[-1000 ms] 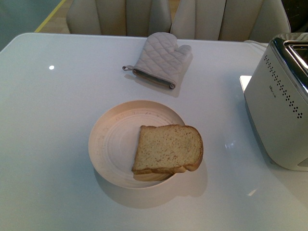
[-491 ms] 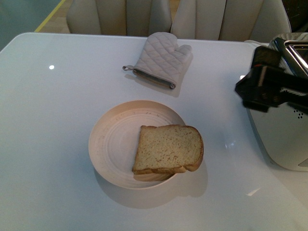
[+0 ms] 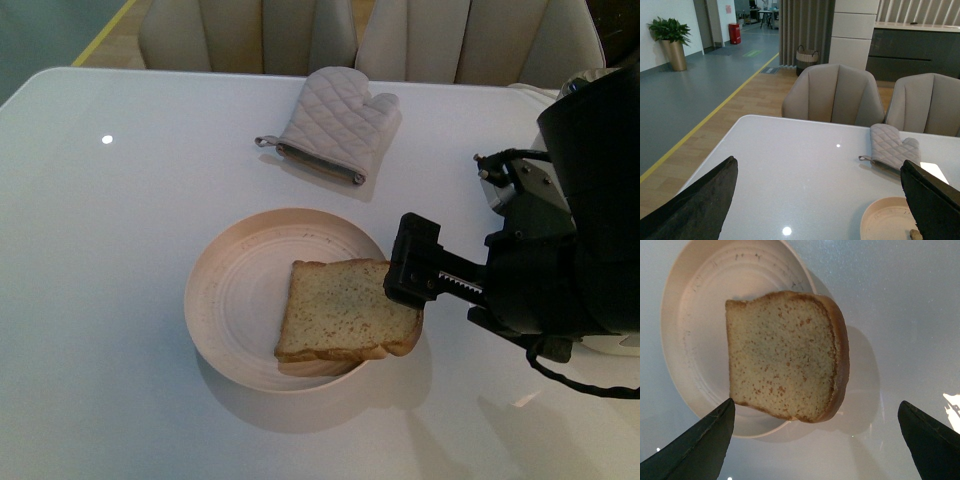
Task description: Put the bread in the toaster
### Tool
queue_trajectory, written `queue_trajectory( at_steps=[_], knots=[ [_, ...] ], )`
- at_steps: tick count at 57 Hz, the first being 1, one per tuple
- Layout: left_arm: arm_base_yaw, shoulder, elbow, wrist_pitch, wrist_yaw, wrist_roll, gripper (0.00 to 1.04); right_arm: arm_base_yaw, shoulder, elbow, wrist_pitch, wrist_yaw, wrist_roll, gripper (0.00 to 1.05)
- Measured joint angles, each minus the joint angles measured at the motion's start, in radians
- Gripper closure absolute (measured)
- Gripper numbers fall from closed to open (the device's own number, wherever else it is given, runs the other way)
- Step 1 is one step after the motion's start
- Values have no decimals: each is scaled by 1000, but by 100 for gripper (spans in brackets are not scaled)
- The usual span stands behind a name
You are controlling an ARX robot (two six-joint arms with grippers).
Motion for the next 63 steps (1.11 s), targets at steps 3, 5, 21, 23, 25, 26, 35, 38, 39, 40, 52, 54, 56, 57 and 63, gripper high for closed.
queue_trajectory(
  at_steps=[3, 5, 21, 23, 25, 26, 35, 38, 39, 40, 52, 54, 56, 57, 63],
  knots=[
    [0, 0, 0, 0, 0, 0, 7, 0, 35, 16, 3, -8, 11, 9],
    [0, 0, 0, 0, 0, 0, 7, 0, 51, 22, 10, -11, 13, 9],
    [0, 0, 0, 0, 0, 0, 7, -6, 154, 54, 72, -79, 48, 9],
    [0, 0, 0, 0, 0, 0, 7, -7, 164, 56, 82, -82, 56, 9],
    [0, 0, 0, 0, 0, 0, 7, -8, 174, 63, 87, -91, 63, 9],
    [0, 0, 0, 0, 0, 0, 7, -8, 177, 65, 86, -93, 64, 9],
    [0, 0, 0, 0, 0, 0, 7, -5, 216, 96, 79, -95, 67, 9],
    [0, 0, 0, 0, 0, 0, 7, -3, 230, 106, 75, -93, 66, 9],
    [0, 0, 0, 0, 0, 0, 7, -2, 235, 109, 73, -93, 66, 9],
    [0, 0, 0, 0, 0, 0, 7, -2, 238, 110, 73, -93, 66, 9],
    [0, 0, 0, 0, 0, 0, 7, 2, 248, 118, 78, -97, 66, 13],
    [0, 0, 0, 0, 0, 0, 7, 2, 248, 119, 80, -97, 66, 17],
    [0, 0, 0, 0, 0, 0, 7, 2, 248, 120, 80, -97, 66, 24],
    [0, 0, 0, 0, 0, 0, 7, 2, 248, 120, 80, -98, 66, 28],
    [0, 0, 0, 0, 0, 0, 7, 2, 248, 120, 81, -101, 66, 45]
  ],
)
